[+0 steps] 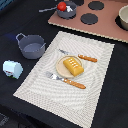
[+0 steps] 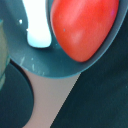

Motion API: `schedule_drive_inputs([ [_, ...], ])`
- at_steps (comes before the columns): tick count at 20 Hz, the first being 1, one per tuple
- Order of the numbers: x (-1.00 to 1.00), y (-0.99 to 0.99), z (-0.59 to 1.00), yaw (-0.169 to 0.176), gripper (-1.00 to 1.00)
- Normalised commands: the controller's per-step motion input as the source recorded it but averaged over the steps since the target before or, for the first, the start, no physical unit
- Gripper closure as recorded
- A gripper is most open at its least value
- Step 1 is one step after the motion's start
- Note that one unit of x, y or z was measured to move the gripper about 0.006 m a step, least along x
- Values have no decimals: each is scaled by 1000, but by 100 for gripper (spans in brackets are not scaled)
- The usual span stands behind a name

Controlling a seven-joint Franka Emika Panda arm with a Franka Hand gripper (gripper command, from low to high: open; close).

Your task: Interact with the objects in diverse but meaningful ways.

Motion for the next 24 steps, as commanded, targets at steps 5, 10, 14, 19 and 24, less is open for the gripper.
schedule_drive_inputs([
  [5, 30, -709, 472, 0, -100],
  [10, 31, -871, 278, 0, -100],
  [14, 4, -909, 194, 1, -100],
  [19, 0, -954, 65, 3, -100],
  [24, -8, -989, 2, 0, -100],
])
